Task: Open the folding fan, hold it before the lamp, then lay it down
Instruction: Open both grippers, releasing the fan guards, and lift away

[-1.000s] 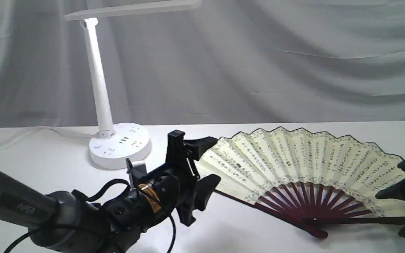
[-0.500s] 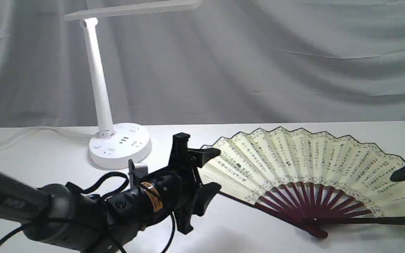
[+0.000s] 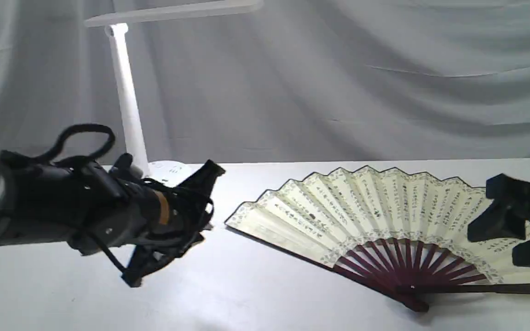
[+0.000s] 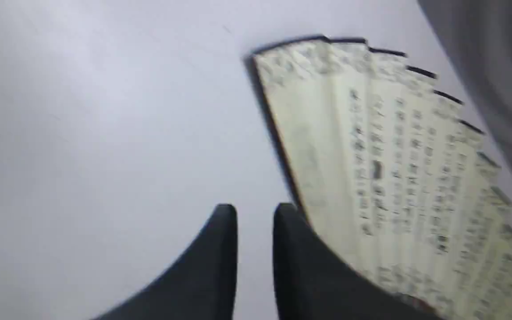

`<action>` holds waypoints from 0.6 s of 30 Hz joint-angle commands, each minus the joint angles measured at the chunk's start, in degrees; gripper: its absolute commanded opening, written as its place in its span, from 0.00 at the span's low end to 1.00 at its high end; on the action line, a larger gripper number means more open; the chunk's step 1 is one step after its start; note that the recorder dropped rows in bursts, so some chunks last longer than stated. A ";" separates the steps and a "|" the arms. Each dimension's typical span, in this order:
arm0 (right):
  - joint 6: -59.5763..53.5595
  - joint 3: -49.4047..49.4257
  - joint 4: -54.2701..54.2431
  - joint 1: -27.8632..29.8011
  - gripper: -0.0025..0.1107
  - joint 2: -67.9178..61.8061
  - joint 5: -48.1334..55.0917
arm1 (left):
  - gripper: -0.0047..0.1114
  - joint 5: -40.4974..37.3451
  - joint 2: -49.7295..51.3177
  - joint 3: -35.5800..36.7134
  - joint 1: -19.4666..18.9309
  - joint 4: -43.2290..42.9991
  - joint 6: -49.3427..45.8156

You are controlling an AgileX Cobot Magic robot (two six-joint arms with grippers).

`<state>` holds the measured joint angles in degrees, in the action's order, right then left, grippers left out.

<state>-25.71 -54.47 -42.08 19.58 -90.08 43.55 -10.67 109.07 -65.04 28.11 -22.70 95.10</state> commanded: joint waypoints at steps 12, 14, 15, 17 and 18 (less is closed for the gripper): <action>12.12 -0.28 22.89 -12.92 0.36 0.61 -4.73 | 0.04 -26.91 -8.02 -0.43 -9.38 20.55 -53.28; 12.12 -0.28 23.88 -15.50 0.33 0.49 -5.38 | 0.04 -28.71 -9.04 -0.43 -12.14 26.83 -64.23; 12.12 -0.28 24.42 -16.33 0.33 0.49 -5.92 | 0.04 -29.86 -9.53 -0.43 -13.43 29.00 -69.39; 12.12 -0.28 25.26 -17.60 0.32 0.49 -6.65 | 0.04 -32.75 -10.81 -0.43 -15.63 30.83 -77.19; 12.12 -0.28 25.26 -17.76 0.32 0.49 -6.65 | 0.04 -33.75 -11.54 -0.43 -16.31 30.83 -78.96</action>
<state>-13.76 -54.47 -18.12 2.35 -90.08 38.17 -42.07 99.20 -65.18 13.19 6.02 22.77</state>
